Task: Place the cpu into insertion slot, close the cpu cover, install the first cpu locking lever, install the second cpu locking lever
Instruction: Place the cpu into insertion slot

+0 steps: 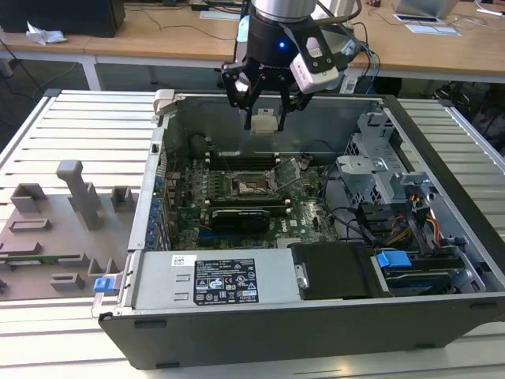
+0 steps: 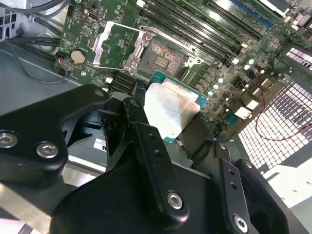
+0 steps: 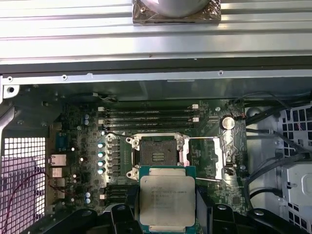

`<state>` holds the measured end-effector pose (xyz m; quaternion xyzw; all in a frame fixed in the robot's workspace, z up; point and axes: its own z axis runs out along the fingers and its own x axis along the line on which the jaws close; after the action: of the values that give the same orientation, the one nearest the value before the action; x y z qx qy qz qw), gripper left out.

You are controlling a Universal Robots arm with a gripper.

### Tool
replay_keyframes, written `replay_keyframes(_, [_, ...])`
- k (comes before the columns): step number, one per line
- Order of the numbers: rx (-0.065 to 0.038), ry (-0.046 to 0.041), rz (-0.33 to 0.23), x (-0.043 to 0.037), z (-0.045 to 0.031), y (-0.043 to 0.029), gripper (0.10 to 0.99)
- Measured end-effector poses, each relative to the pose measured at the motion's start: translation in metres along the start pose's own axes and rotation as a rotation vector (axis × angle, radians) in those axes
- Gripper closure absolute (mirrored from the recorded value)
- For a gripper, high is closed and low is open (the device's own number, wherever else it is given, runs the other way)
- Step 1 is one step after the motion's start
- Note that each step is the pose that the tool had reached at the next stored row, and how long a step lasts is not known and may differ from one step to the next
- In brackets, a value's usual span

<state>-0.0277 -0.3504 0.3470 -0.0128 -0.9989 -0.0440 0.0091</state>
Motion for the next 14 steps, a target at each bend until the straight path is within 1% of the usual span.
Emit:
replay_keyframes(5, [0.0,0.0,0.0,-0.0001,0.0051,-0.0005,0.541])
replay_keyframes(14, [0.0,0.0,0.0,-0.0002,0.011,-0.001,0.541])
